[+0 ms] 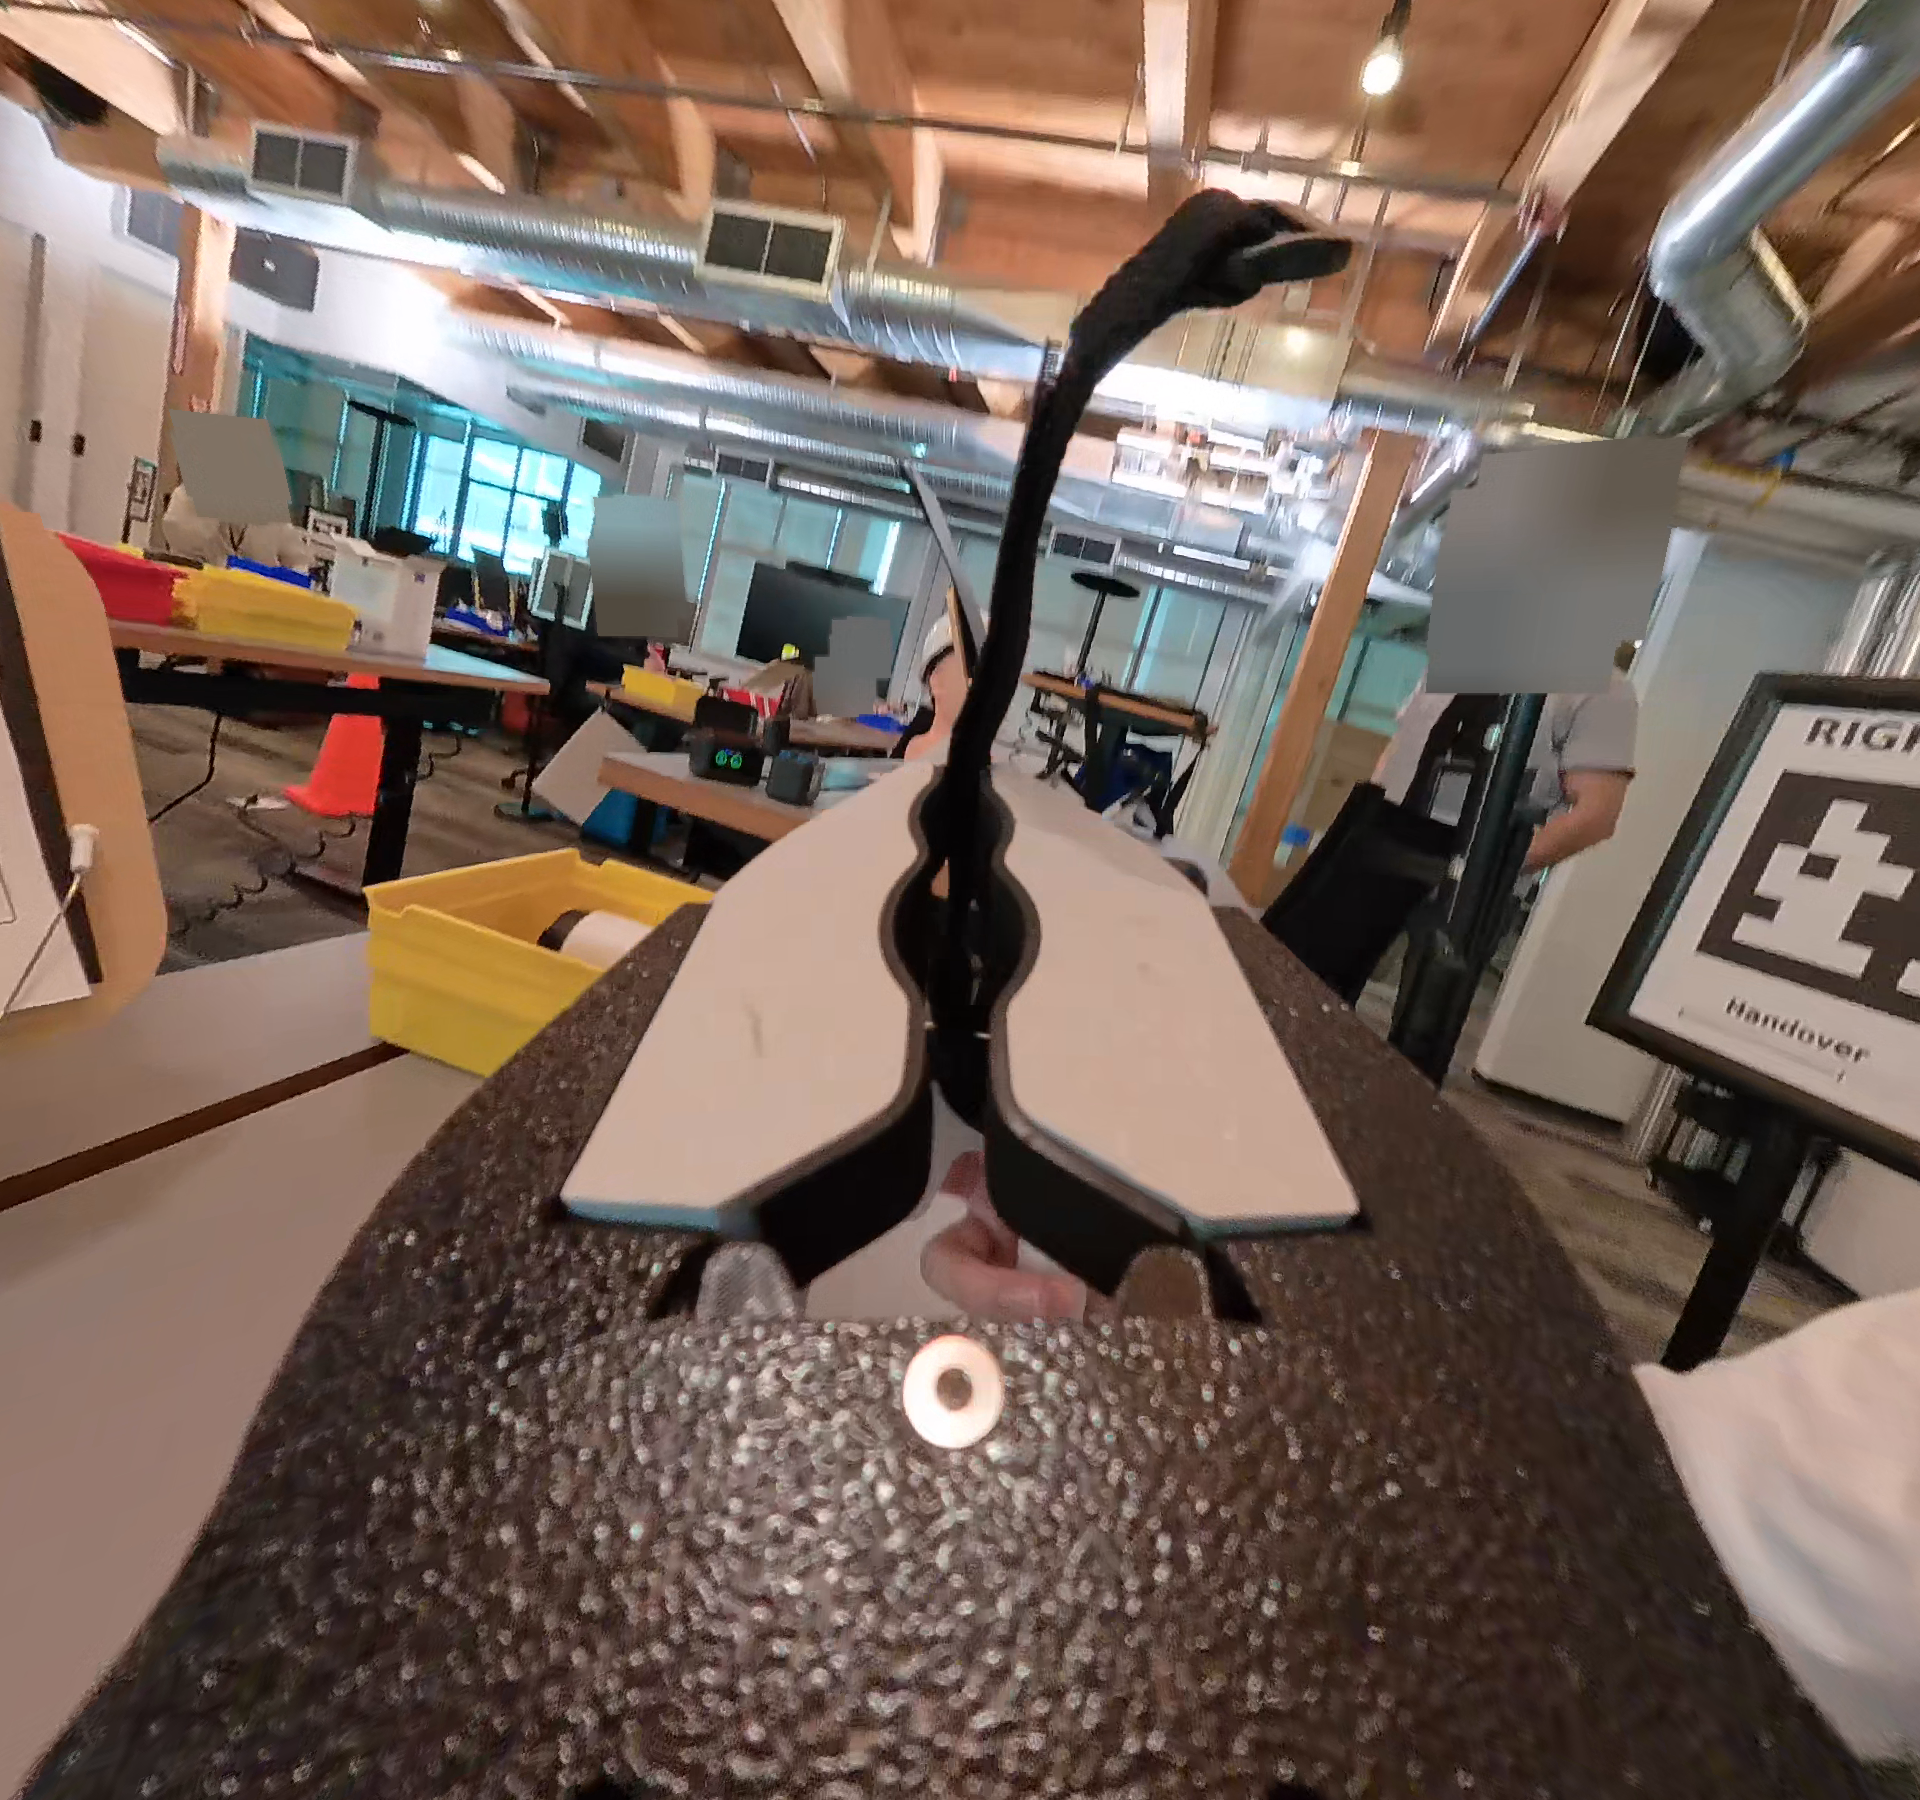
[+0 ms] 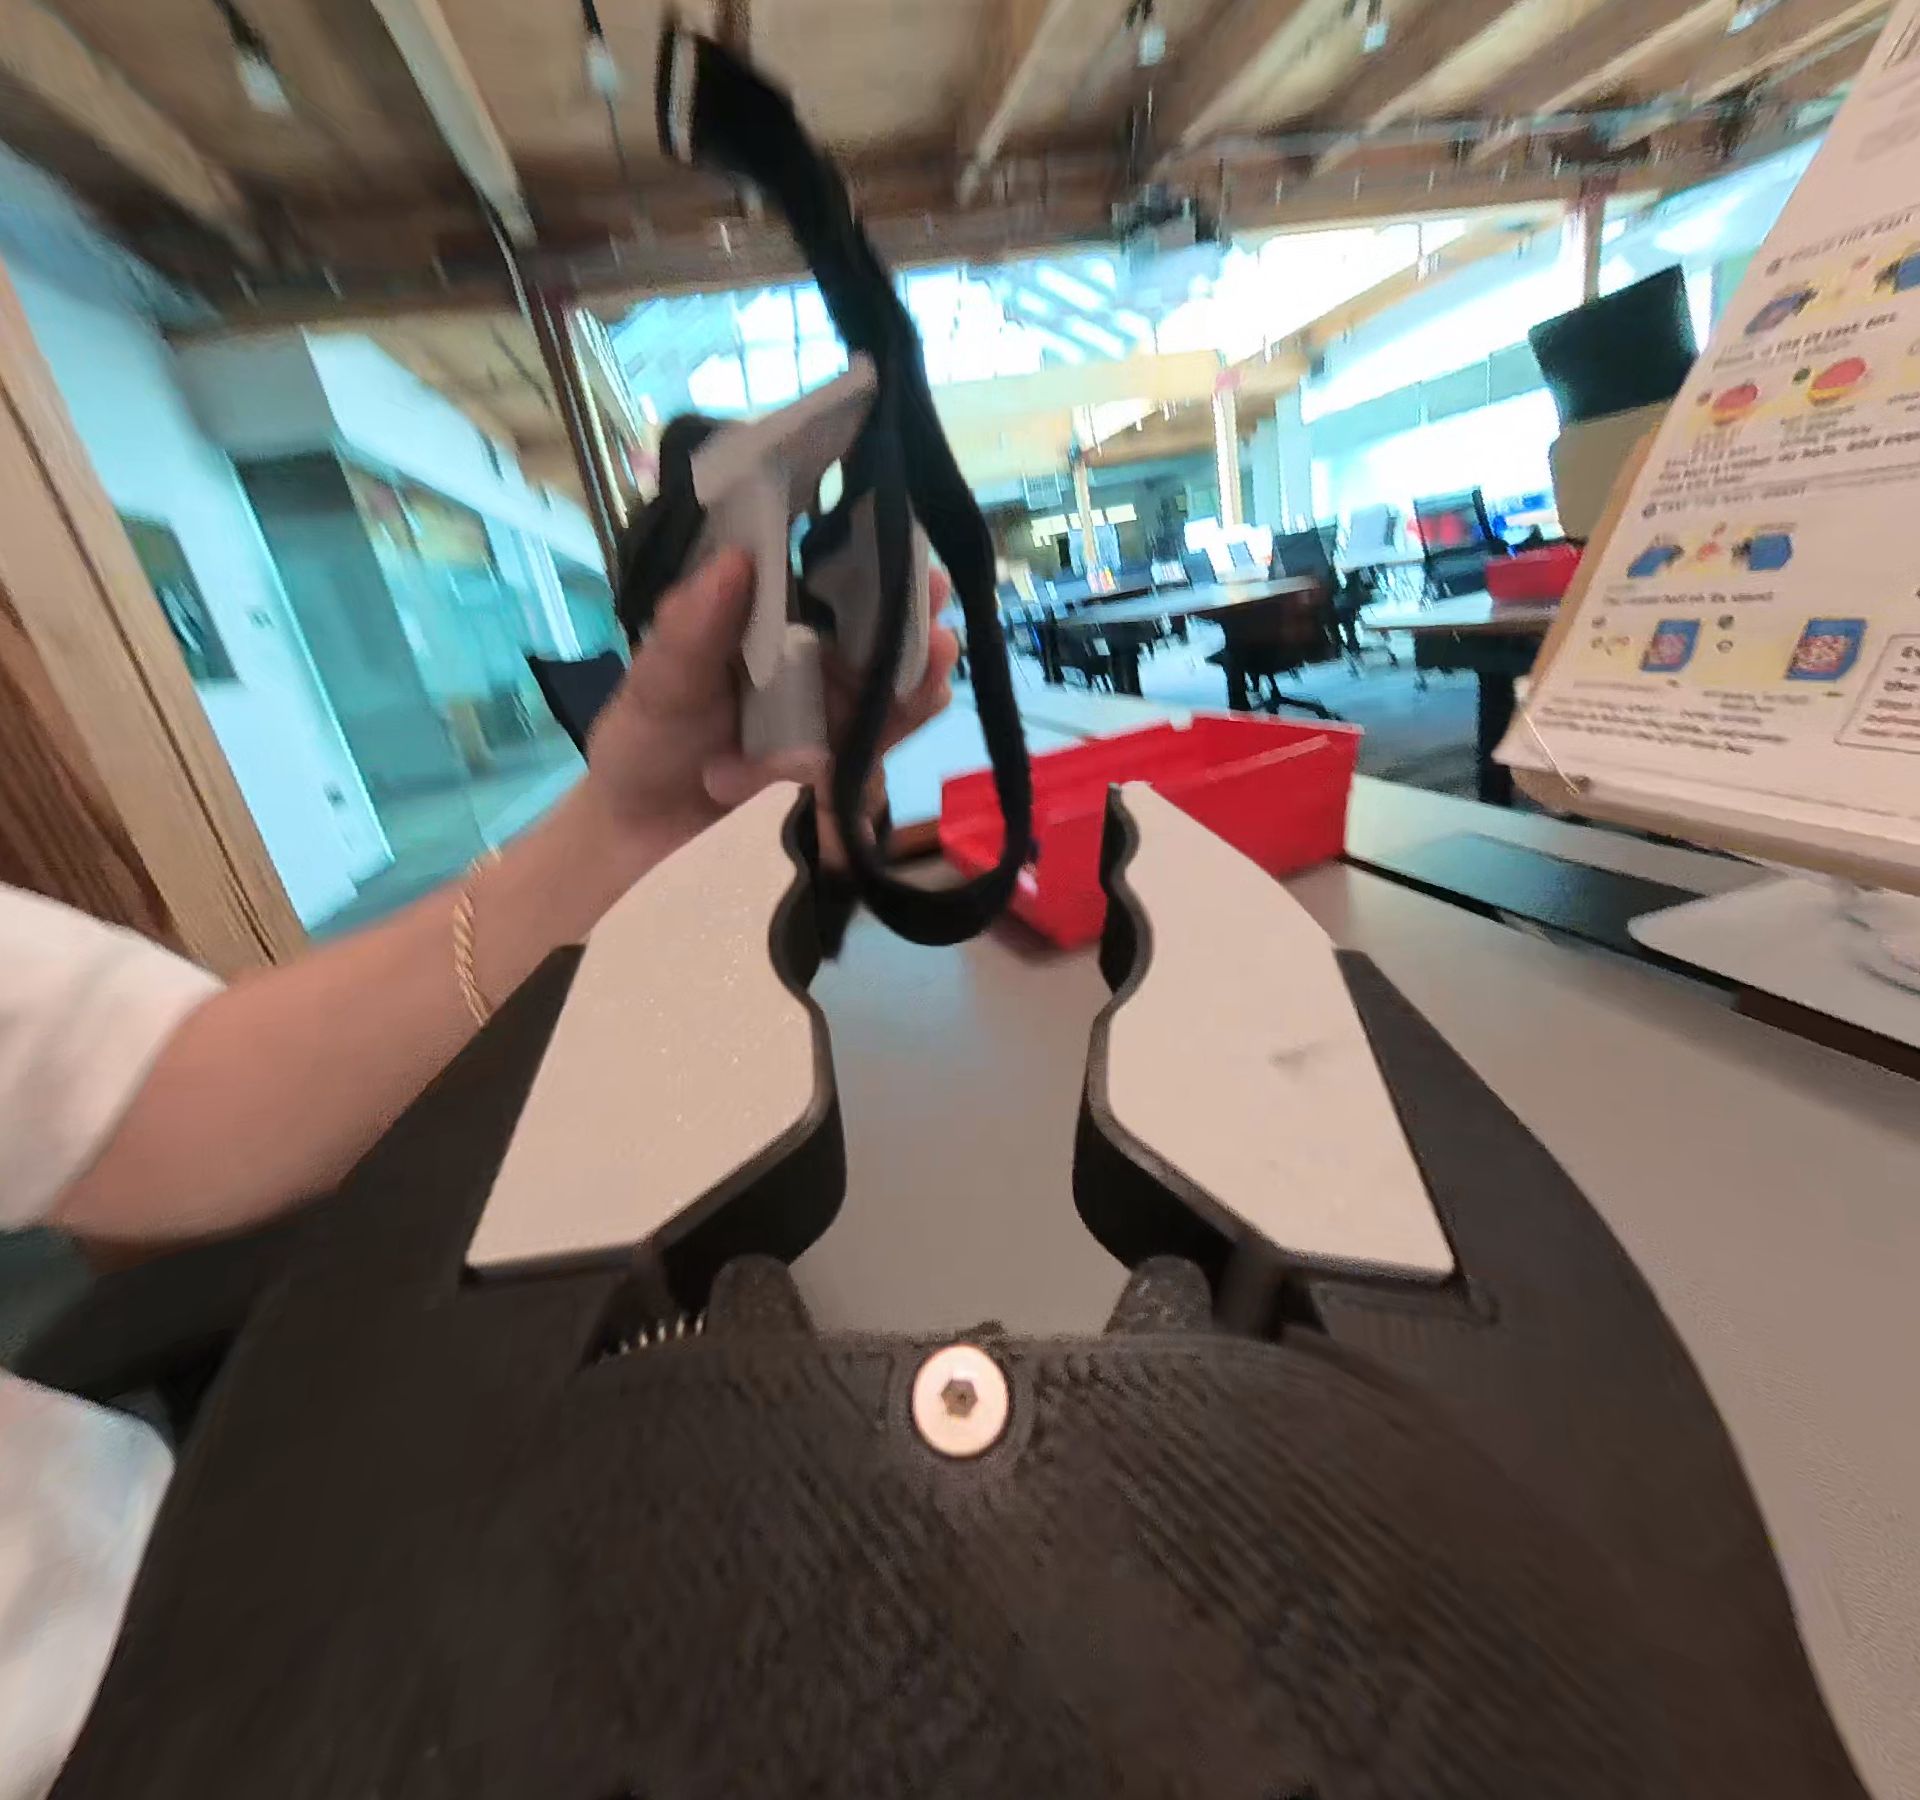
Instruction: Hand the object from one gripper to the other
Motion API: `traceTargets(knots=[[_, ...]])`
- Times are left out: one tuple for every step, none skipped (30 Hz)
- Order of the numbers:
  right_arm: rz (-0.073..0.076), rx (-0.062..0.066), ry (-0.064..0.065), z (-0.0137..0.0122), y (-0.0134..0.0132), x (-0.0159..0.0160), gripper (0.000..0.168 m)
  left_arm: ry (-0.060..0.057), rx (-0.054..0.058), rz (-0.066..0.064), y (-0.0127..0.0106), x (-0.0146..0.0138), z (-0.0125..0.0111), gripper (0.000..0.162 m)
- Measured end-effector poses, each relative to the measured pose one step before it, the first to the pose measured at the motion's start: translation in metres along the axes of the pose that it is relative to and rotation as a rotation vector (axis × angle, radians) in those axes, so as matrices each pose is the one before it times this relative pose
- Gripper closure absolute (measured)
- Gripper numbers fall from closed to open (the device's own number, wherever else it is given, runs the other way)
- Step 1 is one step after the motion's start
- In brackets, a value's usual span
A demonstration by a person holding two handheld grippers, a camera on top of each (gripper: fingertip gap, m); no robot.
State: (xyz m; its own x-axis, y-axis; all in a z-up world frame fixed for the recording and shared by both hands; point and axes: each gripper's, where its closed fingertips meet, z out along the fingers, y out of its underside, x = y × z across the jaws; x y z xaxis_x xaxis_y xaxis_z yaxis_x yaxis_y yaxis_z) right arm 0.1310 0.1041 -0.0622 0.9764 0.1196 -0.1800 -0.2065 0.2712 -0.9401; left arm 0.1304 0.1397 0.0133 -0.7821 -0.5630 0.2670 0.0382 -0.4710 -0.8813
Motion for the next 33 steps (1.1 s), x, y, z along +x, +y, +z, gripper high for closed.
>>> traceTargets(knots=[[0.0307, 0.0524, -0.0093, -0.00082, -0.00709, -0.00075, 0.120, 0.0015, 0.0245, -0.0113, -0.00196, -0.00097, -0.00180, 0.158], [0.0098, 0.0364, -0.0008, -0.00086, -0.00521, -0.00007, 0.122, -0.0013, 0.0220, -0.0117, -0.00127, -0.00135, -0.00174, 0.157], [-0.0086, 0.0187, 0.0088, -0.00065, -0.00308, 0.00056, 0.126, -0.0047, 0.0175, -0.0103, -0.00045, -0.00181, -0.00150, 0.158], [-0.0197, 0.0013, 0.0123, -0.00031, -0.00066, 0.00091, 0.131, -0.0064, 0.0147, -0.0111, 0.00012, -0.00210, -0.00138, 0.158], [-0.0235, -0.0079, 0.0075, -0.00008, 0.00054, 0.00011, 0.136, -0.0024, 0.0147, -0.0150, 0.00013, -0.00160, -0.00108, 0.158], [-0.0221, -0.0046, 0.0084, 0.00004, -0.00001, 0.00021, 0.141, 0.0039, 0.0120, -0.0202, 0.00030, -0.00077, -0.00059, 0.158], [-0.0191, 0.0009, 0.0120, -0.00024, -0.00087, 0.00075, 0.147, 0.0026, 0.0088, -0.0187, 0.00050, -0.00087, -0.00041, 0.158], [-0.0183, -0.0048, 0.0067, -0.00022, -0.00025, 0.00042, 0.155, -0.0007, 0.0021, -0.0089, 0.00089, -0.00112, -0.00024, 0.158], [-0.0177, -0.0160, -0.0038, -0.00028, 0.00109, -0.00057, 0.162, -0.0005, -0.0039, 0.0006, 0.00128, -0.00069, -0.00023, 0.157], [-0.0159, -0.0229, 0.0058, -0.00029, 0.00165, 0.00095, 0.163, 0.0024, -0.0071, 0.0083, 0.00115, 0.00008, -0.00038, 0.158], [-0.0161, -0.0213, 0.0094, -0.00083, 0.00076, 0.00136, 0.163, 0.0014, -0.0158, 0.0162, 0.00170, 0.00023, -0.00071, 0.157], [-0.0143, -0.0256, -0.0019, -0.00138, 0.00056, 0.00013, 0.163, -0.0072, -0.0239, 0.0227, 0.00223, -0.00063, -0.00119, 0.157], [-0.0134, -0.0244, 0.0009, -0.00206, -0.00047, 0.00070, 0.163, -0.0121, -0.0316, 0.0330, 0.00273, -0.00128, -0.00196, 0.155], [-0.0136, -0.0258, 0.0222, -0.00286, -0.00090, 0.00378, 0.163, -0.0214, -0.0379, 0.0470, 0.00328, -0.00233, -0.00264, 0.148], [-0.0175, -0.0376, 0.0421, -0.00381, 0.00042, 0.00699, 0.163, -0.0434, -0.0439, 0.0639, 0.00354, -0.00526, -0.00350, 0.134], [-0.0213, -0.0494, 0.0526, -0.00439, 0.00233, 0.00900, 0.163, -0.0627, -0.0550, 0.0823, 0.00474, -0.00846, -0.00466, 0.122], [-0.0293, -0.0512, 0.0532, -0.00456, 0.00310, 0.00908, 0.163, -0.0702, -0.0614, 0.0931, 0.00554, -0.01032, -0.00517, 0.114], [-0.0375, -0.0486, 0.0400, -0.00442, 0.00352, 0.00681, 0.163, -0.0658, -0.0558, 0.0886, 0.00499, -0.01013, -0.00515, 0.108], [-0.0332, -0.0524, 0.0315, -0.00353, 0.00429, 0.00546, 0.163, -0.0420, -0.0408, 0.0730, 0.00343, -0.00687, -0.00446, 0.106], [-0.0256, -0.0484, 0.0340, -0.00287, 0.00406, 0.00523, 0.163, -0.0115, -0.0260, 0.0428, 0.00142, -0.00267, -0.00324, 0.108], [-0.0242, -0.0412, 0.0319, -0.00184, 0.00361, 0.00426, 0.163, 0.0034, -0.0158, 0.0068, -0.00116, 0.00028, -0.00184, 0.109], [-0.0284, -0.0313, 0.0194, -0.00065, 0.00280, 0.00170, 0.163, 0.0204, -0.0050, -0.0046, -0.00393, 0.00458, -0.00013, 0.110], [-0.0294, -0.0326, 0.0039, 0.00048, 0.00316, -0.00133, 0.163, 0.0393, -0.0081, 0.0100, -0.00385, 0.00952, 0.00184, 0.111], [-0.0310, -0.0337, -0.0060, 0.00141, 0.00307, -0.00348, 0.163, 0.0392, -0.0335, 0.0301, -0.00036, 0.01114, 0.00429, 0.113], [-0.0294, -0.0321, -0.0021, 0.00201, 0.00288, -0.00369, 0.163, 0.0273, -0.0622, 0.0468, 0.00362, 0.01014, 0.00635, 0.113], [-0.0227, -0.0272, 0.0054, 0.00243, 0.00192, -0.00320, 0.163, 0.0300, -0.0740, 0.0623, 0.00534, 0.01067, 0.00734, 0.116], [-0.0191, -0.0205, -0.0047, 0.00261, 0.00087, -0.00489, 0.163, 0.0283, -0.0694, 0.0698, 0.00518, 0.01043, 0.00766, 0.120], [-0.0198, -0.0128, -0.0176, 0.00276, -0.00050, -0.00682, 0.163, 0.0049, -0.0621, 0.0662, 0.00421, 0.00671, 0.00778, 0.126], [-0.0150, -0.0085, -0.0126, 0.00241, -0.00095, -0.00588, 0.163, -0.0081, -0.0579, 0.0629, 0.00409, 0.00420, 0.00734, 0.132], [-0.0089, -0.0053, -0.0054, 0.00195, -0.00117, -0.00437, 0.163, -0.0052, -0.0555, 0.0598, 0.00455, 0.00396, 0.00716, 0.134], [-0.0033, 0.0013, -0.0173, 0.00177, -0.00179, -0.00538, 0.163, -0.0069, -0.0519, 0.0471, 0.00485, 0.00312, 0.00669, 0.133], [0.0041, 0.0112, -0.0265, 0.00120, -0.00280, -0.00608, 0.163, 0.0019, -0.0450, 0.0304, 0.00440, 0.00354, 0.00595, 0.132], [0.0097, 0.0141, -0.0190, 0.00110, -0.00288, -0.00426, 0.163, 0.0177, -0.0321, 0.0163, 0.00331, 0.00490, 0.00482, 0.130]])
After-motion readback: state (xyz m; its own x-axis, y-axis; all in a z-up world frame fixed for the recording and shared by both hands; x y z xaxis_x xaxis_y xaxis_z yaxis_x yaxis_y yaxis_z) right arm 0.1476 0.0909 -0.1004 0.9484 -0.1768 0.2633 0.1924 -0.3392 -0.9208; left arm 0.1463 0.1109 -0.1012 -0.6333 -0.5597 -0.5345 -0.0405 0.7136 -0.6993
